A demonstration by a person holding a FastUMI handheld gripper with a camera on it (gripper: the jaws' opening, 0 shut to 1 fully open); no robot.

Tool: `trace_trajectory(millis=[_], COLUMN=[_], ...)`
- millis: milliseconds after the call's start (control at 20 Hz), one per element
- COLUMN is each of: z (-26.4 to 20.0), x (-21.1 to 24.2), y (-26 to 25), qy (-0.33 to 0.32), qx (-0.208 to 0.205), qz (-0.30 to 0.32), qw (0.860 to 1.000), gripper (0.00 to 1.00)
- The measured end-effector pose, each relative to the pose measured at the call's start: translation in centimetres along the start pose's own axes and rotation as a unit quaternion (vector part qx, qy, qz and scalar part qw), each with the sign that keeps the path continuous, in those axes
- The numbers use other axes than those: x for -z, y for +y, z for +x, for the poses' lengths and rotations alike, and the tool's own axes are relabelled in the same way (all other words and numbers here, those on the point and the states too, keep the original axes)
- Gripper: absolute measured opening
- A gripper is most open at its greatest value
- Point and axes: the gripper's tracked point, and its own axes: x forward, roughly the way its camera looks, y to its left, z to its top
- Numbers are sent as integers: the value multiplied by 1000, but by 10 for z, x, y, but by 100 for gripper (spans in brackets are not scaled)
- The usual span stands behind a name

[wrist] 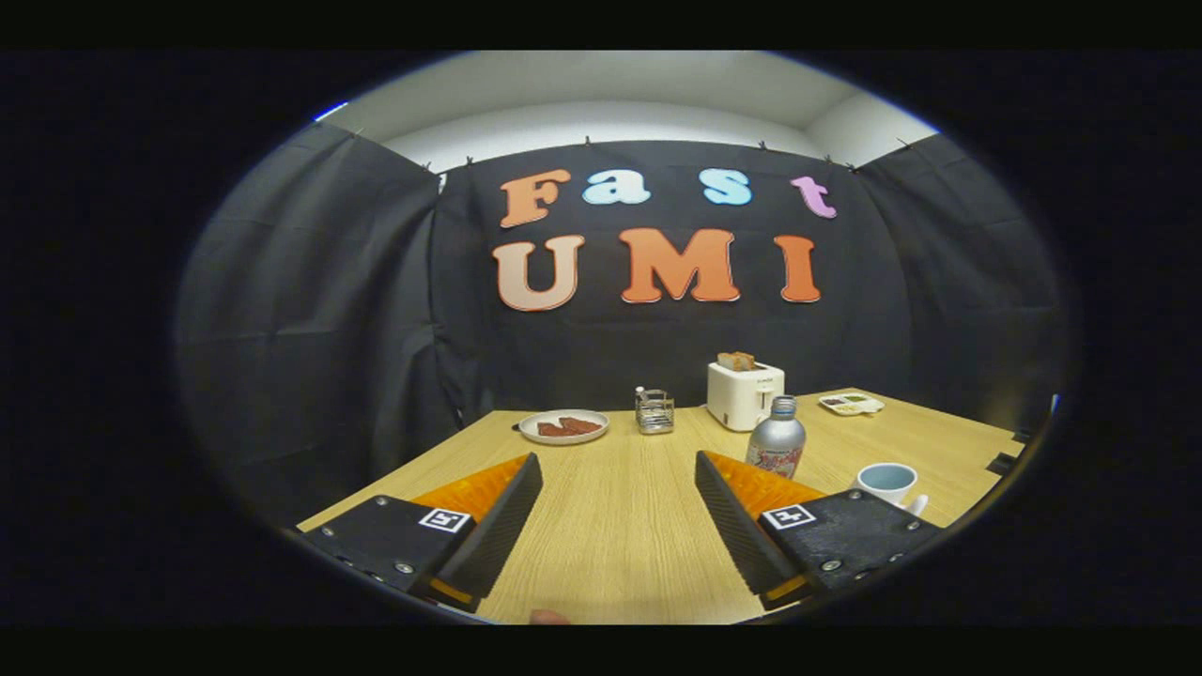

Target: Take the bottle from table, then pour the juice into the cup, finally place the bottle on the coaster

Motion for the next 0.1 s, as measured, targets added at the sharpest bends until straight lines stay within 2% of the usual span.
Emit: trace_trajectory(millis=[100], z=[-2], x=[5], y=[5], qy=[2], qx=[1], qz=[-18], qw=[1000], gripper=[97])
